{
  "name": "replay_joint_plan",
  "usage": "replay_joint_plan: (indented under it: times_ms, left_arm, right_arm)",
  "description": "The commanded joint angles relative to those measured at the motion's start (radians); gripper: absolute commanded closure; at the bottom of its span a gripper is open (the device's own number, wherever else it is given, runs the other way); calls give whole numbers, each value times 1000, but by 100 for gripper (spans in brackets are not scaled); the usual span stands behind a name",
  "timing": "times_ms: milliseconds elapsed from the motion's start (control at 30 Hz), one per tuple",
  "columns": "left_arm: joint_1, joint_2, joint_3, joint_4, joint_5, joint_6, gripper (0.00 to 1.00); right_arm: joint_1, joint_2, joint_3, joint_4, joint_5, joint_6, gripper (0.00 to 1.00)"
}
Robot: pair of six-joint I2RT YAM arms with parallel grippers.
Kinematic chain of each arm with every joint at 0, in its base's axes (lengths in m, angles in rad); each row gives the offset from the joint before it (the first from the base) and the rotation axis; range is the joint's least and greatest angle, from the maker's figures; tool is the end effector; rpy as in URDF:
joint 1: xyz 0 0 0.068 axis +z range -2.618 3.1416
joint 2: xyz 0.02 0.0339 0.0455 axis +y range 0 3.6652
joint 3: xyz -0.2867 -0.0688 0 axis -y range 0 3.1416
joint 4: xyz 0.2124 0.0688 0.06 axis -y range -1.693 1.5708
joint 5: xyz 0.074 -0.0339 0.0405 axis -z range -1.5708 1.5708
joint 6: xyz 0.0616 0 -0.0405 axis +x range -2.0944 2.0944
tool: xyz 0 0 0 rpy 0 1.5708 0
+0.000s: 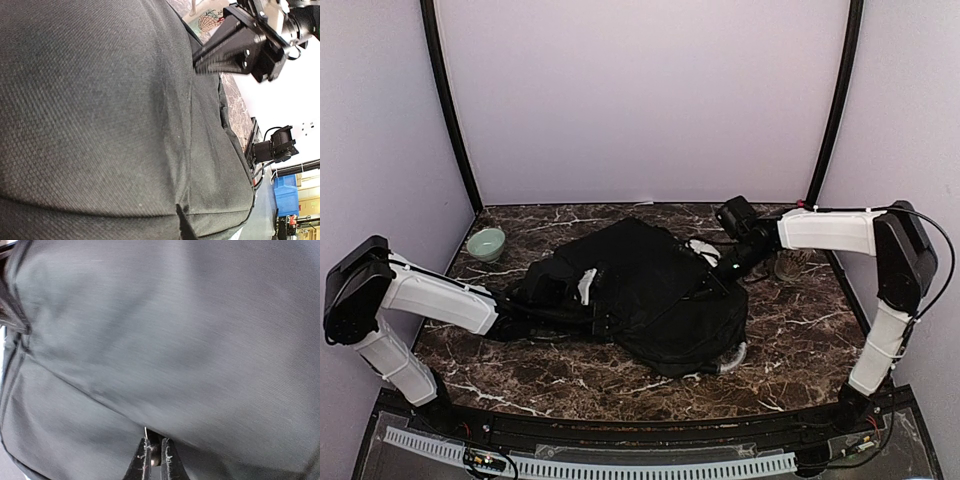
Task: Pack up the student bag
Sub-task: Zip the lower front pocket of the student bag.
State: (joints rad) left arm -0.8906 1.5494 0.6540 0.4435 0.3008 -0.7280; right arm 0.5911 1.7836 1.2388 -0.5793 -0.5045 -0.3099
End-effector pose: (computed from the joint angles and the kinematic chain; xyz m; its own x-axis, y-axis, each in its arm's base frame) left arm 0.1827 -0.2548 0.2139 -0.8106 -0.0084 -0.5855 0.4967 0.5196 -0.6952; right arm 0.2728 0.2190 0.2196 -0.5115 -0.6648 -0.5444 -0.8581 0.4282 0.2834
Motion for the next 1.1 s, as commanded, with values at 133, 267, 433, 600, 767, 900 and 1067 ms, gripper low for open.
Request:
replay_joint_plan:
  times_ms: [133,267,433,600,767,900,1067]
  left_arm:
    - [-14,-78,0,8,26,68,96]
    - [-14,-75,1,6,23,69,96]
    - [-14,-69,3,6,24,72,96]
    - [-14,-69,4,-2,23,76,96]
    - [-14,-75,1,-14,16,83,96]
    - [-14,-81,-7,-15,11,85,96]
    - [-14,-78,-8,-15,10,86,96]
  right_arm:
    - [-163,-24,2,12,128,-20,100]
    - [-203,-15,7,10,111,-20,100]
    - [-215,-14,-1,19,114,-19,100]
    - [-236,-4,0,36,150,-3,100]
    - [-305,27,21,40,160,24,100]
    - [-358,50,30,54,180,46,100]
    - [-386,63,31,57,157,52,100]
